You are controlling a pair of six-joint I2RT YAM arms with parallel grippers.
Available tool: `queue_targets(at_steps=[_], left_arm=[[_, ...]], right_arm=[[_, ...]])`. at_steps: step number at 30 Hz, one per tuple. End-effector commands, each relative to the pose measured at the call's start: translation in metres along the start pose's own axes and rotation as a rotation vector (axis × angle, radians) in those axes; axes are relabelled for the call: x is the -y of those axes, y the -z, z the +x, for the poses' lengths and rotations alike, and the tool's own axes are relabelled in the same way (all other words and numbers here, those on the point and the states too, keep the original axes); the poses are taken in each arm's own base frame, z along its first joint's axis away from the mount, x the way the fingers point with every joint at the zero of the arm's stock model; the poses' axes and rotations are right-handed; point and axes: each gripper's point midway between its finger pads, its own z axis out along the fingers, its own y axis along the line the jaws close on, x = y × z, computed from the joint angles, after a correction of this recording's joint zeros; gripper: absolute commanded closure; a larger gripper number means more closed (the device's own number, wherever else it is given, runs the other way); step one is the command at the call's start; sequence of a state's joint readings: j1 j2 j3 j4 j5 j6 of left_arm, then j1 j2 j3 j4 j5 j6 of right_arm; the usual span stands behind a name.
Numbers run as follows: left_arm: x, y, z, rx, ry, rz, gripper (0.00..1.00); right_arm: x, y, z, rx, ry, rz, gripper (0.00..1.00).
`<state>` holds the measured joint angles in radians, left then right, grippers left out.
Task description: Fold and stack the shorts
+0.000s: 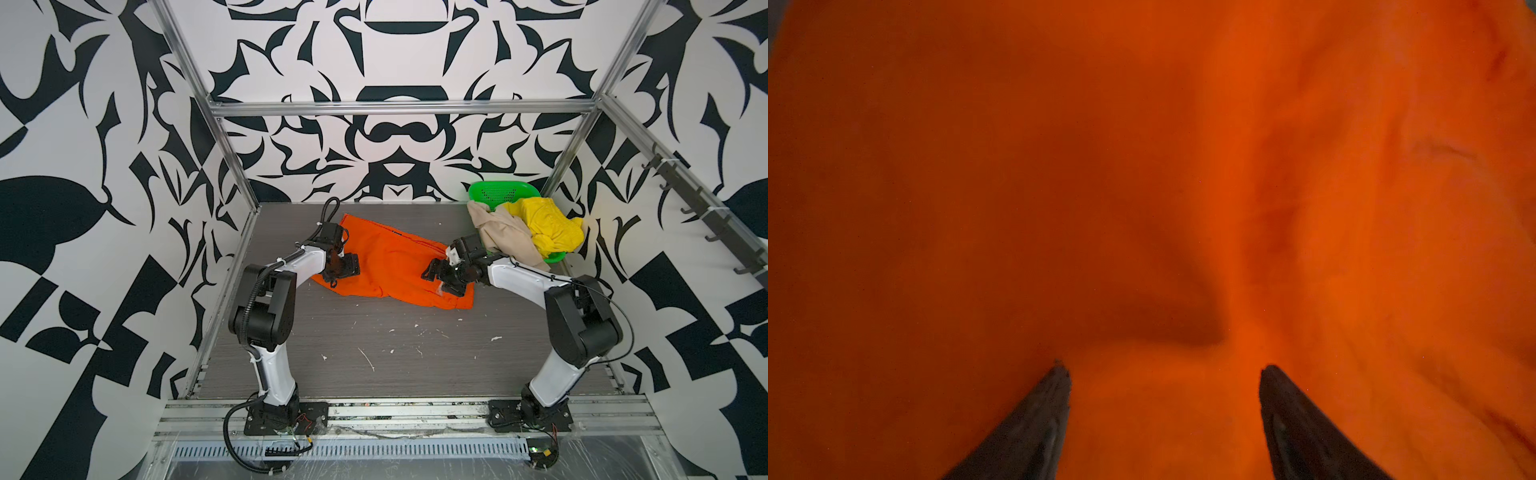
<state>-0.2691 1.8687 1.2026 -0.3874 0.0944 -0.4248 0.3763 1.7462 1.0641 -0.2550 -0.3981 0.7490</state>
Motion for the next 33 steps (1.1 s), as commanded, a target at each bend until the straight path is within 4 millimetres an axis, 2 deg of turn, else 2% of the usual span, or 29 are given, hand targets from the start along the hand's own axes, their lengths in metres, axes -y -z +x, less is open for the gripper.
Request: queue_targets(at_steps=[1, 4, 9, 12, 15, 17, 19, 21, 24, 26, 28, 33], left_arm=[[-0.018, -0.006, 0.027, -0.058, 0.168, -0.040, 0.25], [-0.028, -0.002, 0.056, -0.094, 0.223, -0.054, 0.26], [-0.049, 0.024, 0.104, -0.092, 0.322, -0.091, 0.27], [-0.053, 0.041, 0.129, -0.083, 0.383, -0.075, 0.28], [-0.047, 0.067, 0.134, -0.018, 0.388, -0.034, 0.28], [-0.040, 0.092, 0.123, 0.067, 0.372, 0.013, 0.27], [-0.036, 0.116, 0.107, 0.169, 0.343, 0.033, 0.27], [-0.029, 0.139, 0.089, 0.249, 0.272, 0.055, 0.26], [-0.017, 0.157, 0.067, 0.300, 0.137, 0.068, 0.24], [-0.011, 0.161, 0.055, 0.303, 0.051, 0.060, 0.24], [-0.003, 0.159, 0.041, 0.287, -0.046, 0.070, 0.24], [-0.004, 0.132, 0.002, 0.190, -0.079, 0.089, 0.29]], right_arm=[[0.008, -0.004, 0.003, 0.009, 0.045, 0.004, 0.12], [0.030, -0.010, 0.027, -0.051, 0.019, 0.034, 0.13], [0.063, 0.004, 0.075, -0.106, -0.021, 0.071, 0.13], [0.070, 0.020, 0.099, -0.116, -0.029, 0.053, 0.13], [0.059, 0.046, 0.105, -0.075, 0.009, 0.002, 0.13], [0.046, 0.070, 0.096, -0.002, 0.055, -0.018, 0.13], [0.042, 0.098, 0.078, 0.079, 0.052, -0.023, 0.12], [0.049, 0.125, 0.056, 0.130, -0.013, -0.050, 0.12], [0.070, 0.153, 0.027, 0.187, -0.119, -0.094, 0.12], [0.092, 0.159, 0.016, 0.203, -0.179, -0.068, 0.12], [0.110, 0.155, 0.011, 0.176, -0.252, -0.063, 0.13], [0.127, 0.129, 0.014, 0.097, -0.311, -0.097, 0.18]])
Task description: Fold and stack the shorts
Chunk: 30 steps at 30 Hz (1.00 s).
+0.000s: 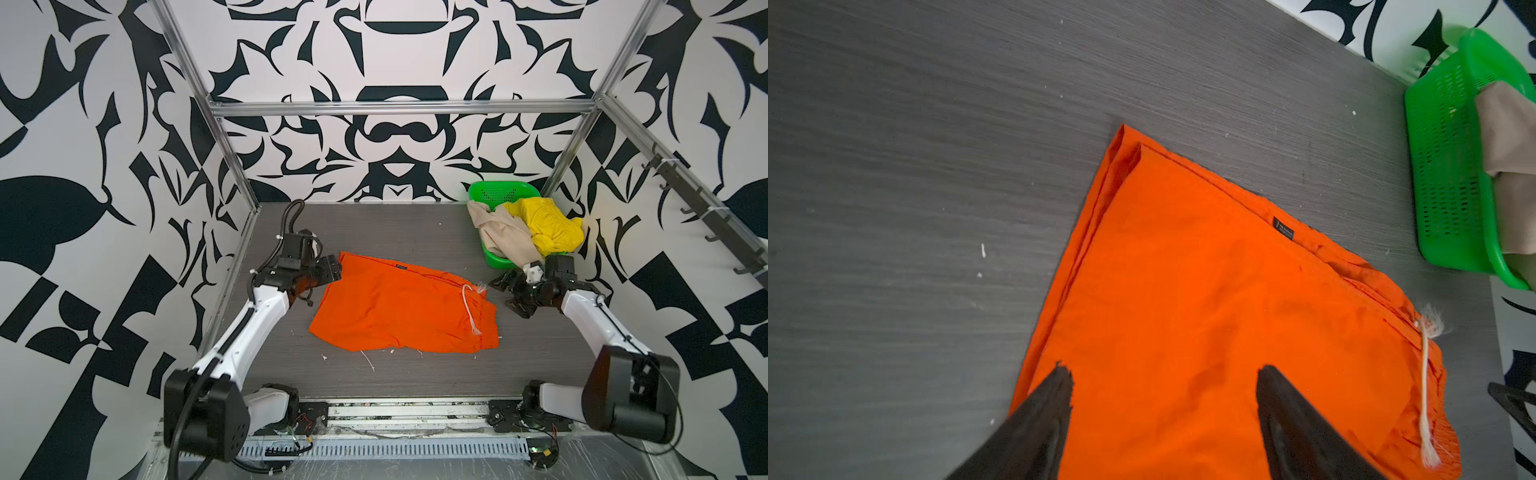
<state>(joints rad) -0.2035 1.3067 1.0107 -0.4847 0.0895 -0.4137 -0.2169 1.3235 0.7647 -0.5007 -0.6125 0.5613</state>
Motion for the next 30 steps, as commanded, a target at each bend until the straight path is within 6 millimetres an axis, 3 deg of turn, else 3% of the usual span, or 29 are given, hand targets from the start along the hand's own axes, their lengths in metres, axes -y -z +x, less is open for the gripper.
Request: queue_targets(at_steps=[1, 8, 14, 16, 18, 22, 25, 30], left_arm=[[-0.004, -0.022, -0.005, -0.102, -0.058, 0.024, 0.30], [-0.004, -0.082, -0.030, -0.186, 0.110, 0.030, 0.34], [-0.007, -0.121, -0.027, -0.264, 0.326, 0.013, 0.36], [-0.009, -0.128, -0.025, -0.280, 0.414, -0.005, 0.36], [-0.013, -0.134, -0.022, -0.289, 0.515, -0.035, 0.44], [-0.018, -0.145, -0.017, -0.296, 0.652, -0.076, 0.44], [-0.019, -0.147, -0.026, -0.265, 0.634, -0.081, 0.43], [-0.015, -0.141, -0.040, -0.257, 0.455, -0.066, 0.41]], right_arm=[[0.002, -0.007, 0.015, -0.067, 0.013, -0.036, 0.19], [0.020, -0.021, 0.021, -0.082, 0.013, -0.007, 0.25], [0.025, -0.027, 0.024, -0.106, 0.015, -0.007, 0.35], [0.026, -0.028, 0.025, -0.108, 0.014, -0.005, 0.36], [0.027, -0.029, 0.026, -0.111, 0.013, -0.003, 0.38], [0.028, -0.031, 0.028, -0.121, 0.012, -0.002, 0.38], [0.028, -0.032, 0.029, -0.123, 0.017, -0.001, 0.38], [0.028, -0.034, 0.030, -0.132, 0.022, -0.004, 0.42]])
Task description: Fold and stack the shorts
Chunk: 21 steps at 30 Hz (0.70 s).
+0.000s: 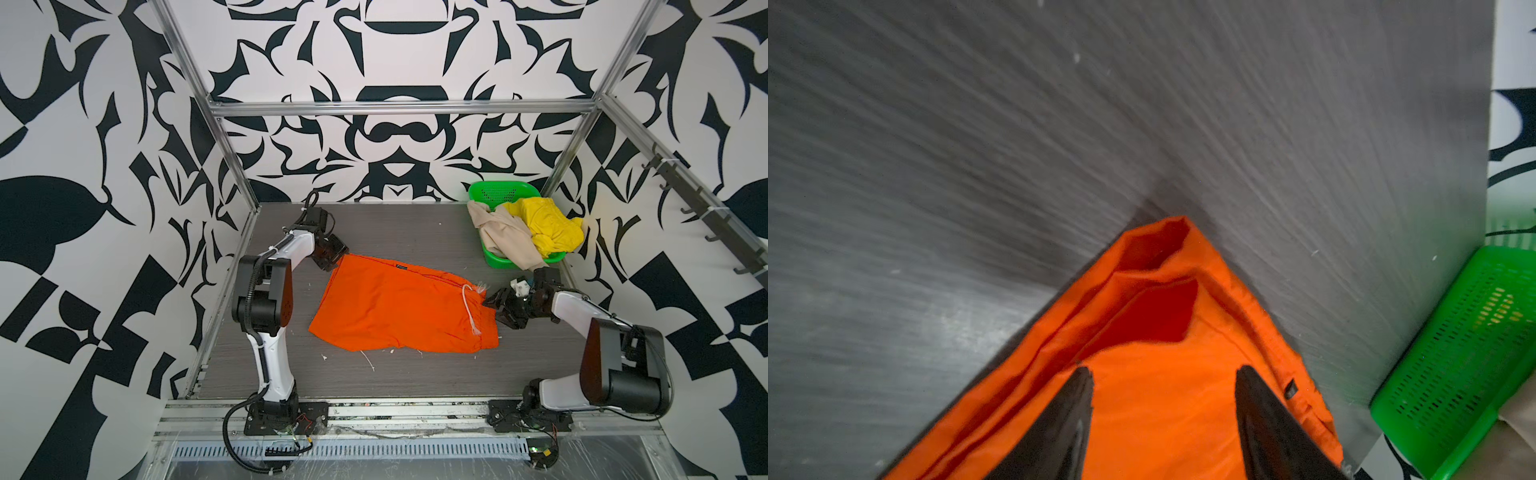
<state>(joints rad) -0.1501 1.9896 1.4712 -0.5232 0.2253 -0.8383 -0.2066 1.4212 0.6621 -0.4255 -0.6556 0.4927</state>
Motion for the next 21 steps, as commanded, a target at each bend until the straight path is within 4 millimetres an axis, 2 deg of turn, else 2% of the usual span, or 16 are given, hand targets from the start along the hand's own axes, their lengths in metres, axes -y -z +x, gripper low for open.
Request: queue_targets(at_steps=[1, 5, 10, 17, 21], left_arm=[[0.006, 0.008, -0.004, 0.003, -0.098, -0.010, 0.41], [0.009, 0.003, 0.000, -0.049, -0.171, -0.005, 0.42], [0.006, -0.007, 0.003, -0.094, -0.182, -0.035, 0.48], [0.007, -0.018, 0.006, -0.116, -0.197, -0.071, 0.49], [0.004, -0.024, 0.009, -0.128, -0.204, -0.093, 0.53]], right_arm=[[-0.003, -0.003, 0.003, -0.019, 0.021, -0.018, 0.43], [-0.004, -0.005, 0.004, -0.028, 0.023, -0.020, 0.44], [-0.006, -0.004, 0.003, -0.024, 0.031, -0.020, 0.45], [-0.004, -0.006, 0.004, -0.031, 0.027, -0.013, 0.45], [-0.003, -0.007, 0.005, -0.034, 0.027, -0.011, 0.48]])
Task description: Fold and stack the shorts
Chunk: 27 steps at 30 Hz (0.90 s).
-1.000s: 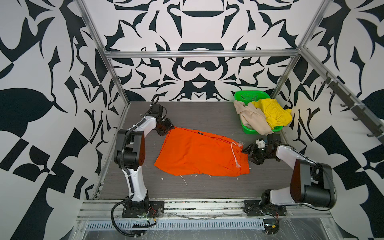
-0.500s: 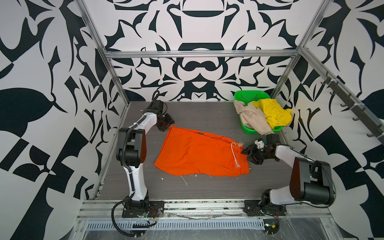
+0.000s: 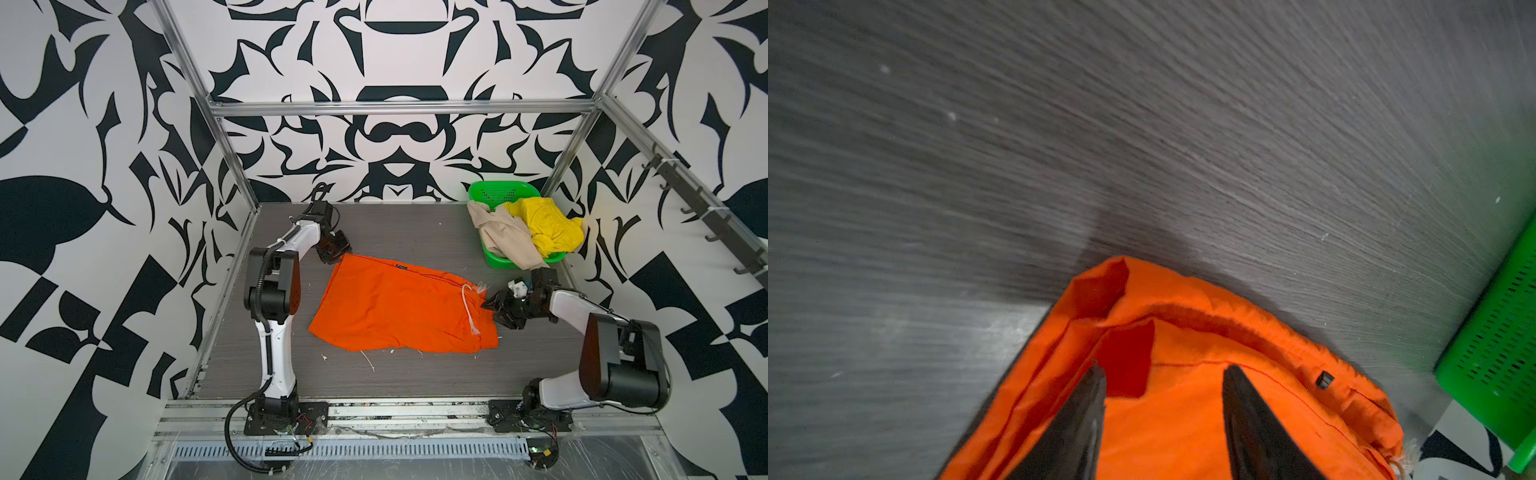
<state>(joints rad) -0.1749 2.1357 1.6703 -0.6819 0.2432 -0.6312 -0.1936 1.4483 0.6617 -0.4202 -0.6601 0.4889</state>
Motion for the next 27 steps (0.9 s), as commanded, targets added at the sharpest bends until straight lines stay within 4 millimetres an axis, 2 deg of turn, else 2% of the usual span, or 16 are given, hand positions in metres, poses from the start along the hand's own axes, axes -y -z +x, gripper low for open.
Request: queue_targets(at_steps=[1, 5, 10, 13, 20, 25, 27], left_arm=[[-0.005, -0.005, 0.007, -0.035, -0.009, -0.041, 0.55], [-0.005, -0.006, 0.010, -0.039, -0.021, -0.046, 0.66], [-0.009, 0.000, 0.008, -0.019, -0.051, -0.076, 0.87], [-0.007, 0.008, 0.006, 0.001, -0.071, -0.080, 0.99], [0.003, 0.040, 0.004, 0.059, -0.118, -0.067, 1.00], [0.011, 0.069, 0.007, 0.117, -0.144, -0.039, 1.00], [0.013, 0.079, 0.009, 0.141, -0.150, -0.031, 1.00]], right_arm=[[-0.005, 0.000, 0.001, -0.006, 0.027, -0.014, 0.48], [-0.004, 0.000, 0.001, -0.004, 0.027, -0.010, 0.51], [-0.003, 0.000, 0.001, -0.003, 0.027, -0.004, 0.57], [-0.005, 0.002, 0.000, 0.006, 0.033, -0.004, 0.65], [-0.016, 0.014, -0.006, 0.050, 0.060, -0.016, 0.83], [-0.031, 0.029, -0.009, 0.092, 0.096, -0.041, 0.98], [-0.037, 0.035, -0.010, 0.112, 0.110, -0.051, 1.00]])
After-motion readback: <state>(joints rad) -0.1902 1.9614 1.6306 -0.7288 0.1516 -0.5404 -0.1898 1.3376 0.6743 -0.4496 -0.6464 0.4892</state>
